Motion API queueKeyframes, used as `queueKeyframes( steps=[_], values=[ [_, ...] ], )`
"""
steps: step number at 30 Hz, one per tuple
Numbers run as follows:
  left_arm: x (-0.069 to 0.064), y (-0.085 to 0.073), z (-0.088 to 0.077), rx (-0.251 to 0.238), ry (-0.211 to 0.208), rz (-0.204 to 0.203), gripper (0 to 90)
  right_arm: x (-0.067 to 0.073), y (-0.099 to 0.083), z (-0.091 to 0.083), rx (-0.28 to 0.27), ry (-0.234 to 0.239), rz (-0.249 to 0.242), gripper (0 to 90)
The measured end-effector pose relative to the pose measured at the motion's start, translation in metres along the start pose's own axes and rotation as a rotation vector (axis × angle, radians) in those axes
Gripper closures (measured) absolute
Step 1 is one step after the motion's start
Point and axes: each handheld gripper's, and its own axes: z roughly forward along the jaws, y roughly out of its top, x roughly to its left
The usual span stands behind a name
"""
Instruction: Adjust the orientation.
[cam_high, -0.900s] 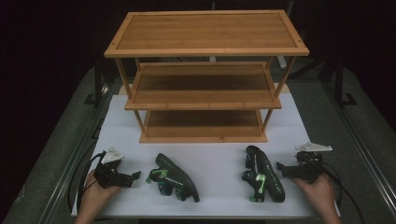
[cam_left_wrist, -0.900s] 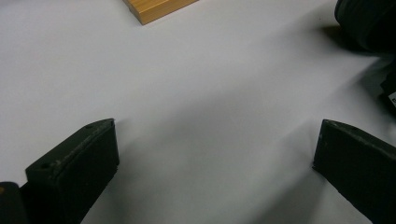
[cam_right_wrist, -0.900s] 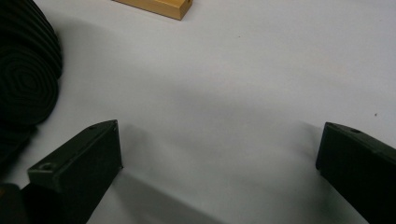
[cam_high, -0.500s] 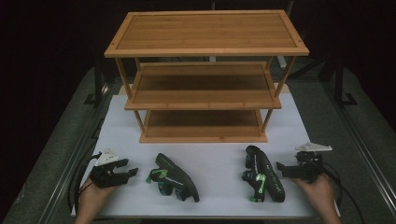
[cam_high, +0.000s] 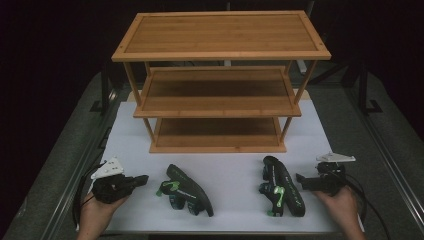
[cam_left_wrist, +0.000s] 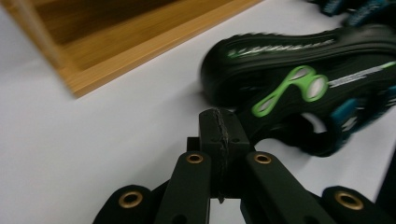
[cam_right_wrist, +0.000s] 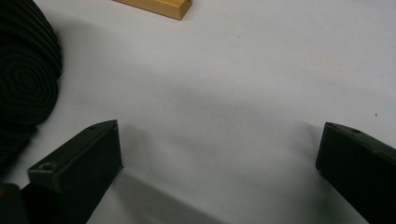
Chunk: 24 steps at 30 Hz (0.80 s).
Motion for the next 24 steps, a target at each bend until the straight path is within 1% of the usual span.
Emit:
queueKeyframes(
  steps=[1, 2, 3, 4, 5, 6, 7, 8, 9, 10, 11, 12, 13, 14, 17, 18, 19, 20, 21, 22, 24],
  values=[
    [-0.005, 0.006, 0.002, 0.009, -0.021, 0.02, 90.0, 0.0, 0.0, 0.0, 0.0, 0.0, 0.0, 0.0],
    [-0.005, 0.006, 0.002, 0.009, -0.021, 0.02, 90.0, 0.0, 0.0, 0.0, 0.0, 0.0, 0.0, 0.0],
    [-0.01, 0.011, 0.004, 0.01, -0.04, 0.029, 90.0, 0.0, 0.0, 0.0, 0.0, 0.0, 0.0, 0.0],
    [-0.01, 0.011, 0.004, 0.01, -0.04, 0.029, 90.0, 0.0, 0.0, 0.0, 0.0, 0.0, 0.0, 0.0],
    [-0.017, 0.017, 0.007, 0.012, -0.066, 0.052, 90.0, 0.0, 0.0, 0.0, 0.0, -0.001, -0.001, 0.0],
    [-0.017, 0.017, 0.007, 0.012, -0.066, 0.052, 90.0, 0.0, 0.0, 0.0, 0.001, 0.0, 0.0, 0.0],
    [-0.024, 0.023, 0.01, 0.011, -0.093, 0.068, 90.0, 0.0, 0.0, 0.0, 0.001, 0.0, 0.0, 0.0],
    [-0.024, 0.023, 0.01, 0.011, -0.093, 0.068, 90.0, 0.0, 0.0, 0.0, 0.001, 0.0, 0.0, 0.0],
    [-0.029, 0.028, 0.013, 0.013, -0.115, 0.08, 90.0, 0.0, 0.0, 0.0, 0.001, 0.0, 0.001, 0.0],
    [-0.029, 0.028, 0.013, 0.013, -0.115, 0.08, 90.0, 0.0, 0.0, 0.0, 0.001, 0.0, 0.001, 0.0],
    [-0.034, 0.031, 0.017, 0.016, -0.134, 0.09, 90.0, 0.0, 0.0, 0.0, 0.0, -0.001, 0.0, 0.0],
    [-0.034, 0.031, 0.017, 0.016, -0.134, 0.09, 90.0, 0.0, 0.0, 0.0, 0.0, -0.001, 0.0, 0.0],
    [-0.038, 0.034, 0.02, 0.024, -0.146, 0.1, 90.0, 0.0, 0.0, 0.0, 0.001, -0.001, 0.0, 0.0],
    [-0.038, 0.034, 0.02, 0.024, -0.146, 0.1, 90.0, 0.0, 0.0, 0.0, 0.001, -0.001, 0.0, 0.0],
    [-0.043, 0.042, 0.027, 0.028, -0.172, 0.115, 90.0, 0.0, 0.0, 0.0, 0.001, -0.001, 0.001, 0.0],
    [-0.043, 0.042, 0.027, 0.028, -0.172, 0.115, 90.0, 0.0, 0.0, 0.0, 0.001, -0.001, 0.001, 0.0],
    [-0.046, 0.046, 0.032, 0.031, -0.185, 0.124, 90.0, 0.0, 0.0, 0.0, 0.0, -0.001, 0.0, 0.0],
    [-0.046, 0.046, 0.032, 0.031, -0.185, 0.124, 90.0, 0.0, 0.0, 0.0, 0.0, -0.001, 0.0, 0.0],
    [-0.049, 0.049, 0.036, 0.041, -0.194, 0.134, 90.0, 0.0, 0.0, 0.0, 0.001, 0.0, 0.001, 0.0],
    [-0.049, 0.049, 0.036, 0.041, -0.194, 0.134, 90.0, 0.0, 0.0, 0.0, 0.0, 0.0, 0.001, 0.0],
    [-0.052, 0.051, 0.042, 0.052, -0.209, 0.143, 90.0, 0.0, 0.0, 0.0, 0.001, 0.0, 0.001, 0.0]
  ],
)
